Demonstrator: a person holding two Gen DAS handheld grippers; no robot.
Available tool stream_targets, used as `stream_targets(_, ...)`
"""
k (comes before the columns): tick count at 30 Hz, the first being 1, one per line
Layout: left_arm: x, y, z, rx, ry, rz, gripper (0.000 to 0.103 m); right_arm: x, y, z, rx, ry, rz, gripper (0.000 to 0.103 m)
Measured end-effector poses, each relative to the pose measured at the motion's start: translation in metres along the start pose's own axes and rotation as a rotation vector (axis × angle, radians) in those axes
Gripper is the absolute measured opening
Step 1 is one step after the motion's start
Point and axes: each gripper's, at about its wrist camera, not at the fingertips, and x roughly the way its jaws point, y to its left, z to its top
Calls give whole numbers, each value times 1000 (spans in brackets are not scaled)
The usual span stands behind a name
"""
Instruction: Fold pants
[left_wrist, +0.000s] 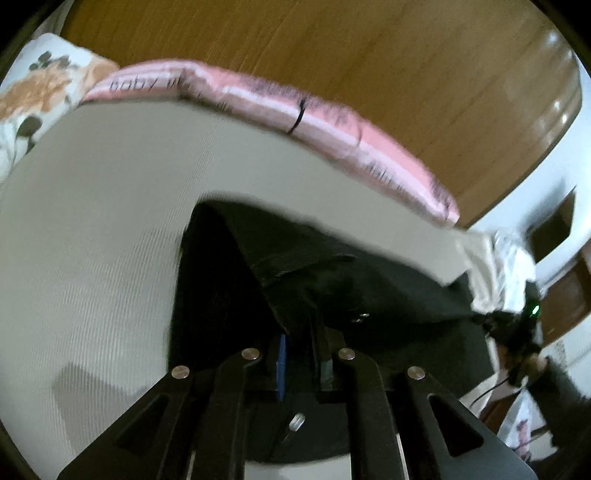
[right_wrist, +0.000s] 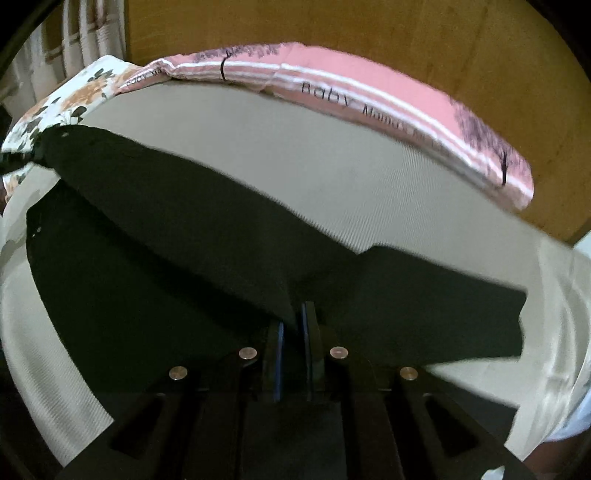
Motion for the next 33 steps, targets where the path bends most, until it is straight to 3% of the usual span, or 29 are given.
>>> stream_targets(4, 15, 5, -27, 11, 72, 62, 14, 15, 9, -21, 18, 38, -6, 7)
stream_targets(8, 18, 1, -39, 44, 97, 133, 22, 21, 16, -27, 27, 46, -34, 11)
stream_targets(10, 14, 0, -40, 27, 115, 145, 24, 18, 18, -27, 36, 33, -49, 18)
stream_targets(12, 8, 0, -41, 13, 123, 172, 36, 10, 21, -27, 52, 8, -66, 44)
stream_targets(14, -3, 3, -44, -22, 111, 191, 45, -6, 23, -30, 73, -35, -67, 50)
stream_targets(16, -16, 7, -48, -71, 83, 193, 47, -19, 22, -35, 100, -61, -56, 50)
stream_targets(20, -38, 12, -61, -220, 27, 94, 48, -41, 6, -56, 272, -89, 63, 50)
stream_targets(24, -28, 9, -79, -355, 51, -59, 48, -40, -11, -81, 461, -94, 175, 50)
stream_targets(30, 2, 3, -81, -482, 50, -152, 48, -21, -35, -96, 699, -126, 284, 51)
stream_targets(33, 12, 5, -74, -508, 22, -162, 48, -7, -46, -98, 805, -144, 335, 51)
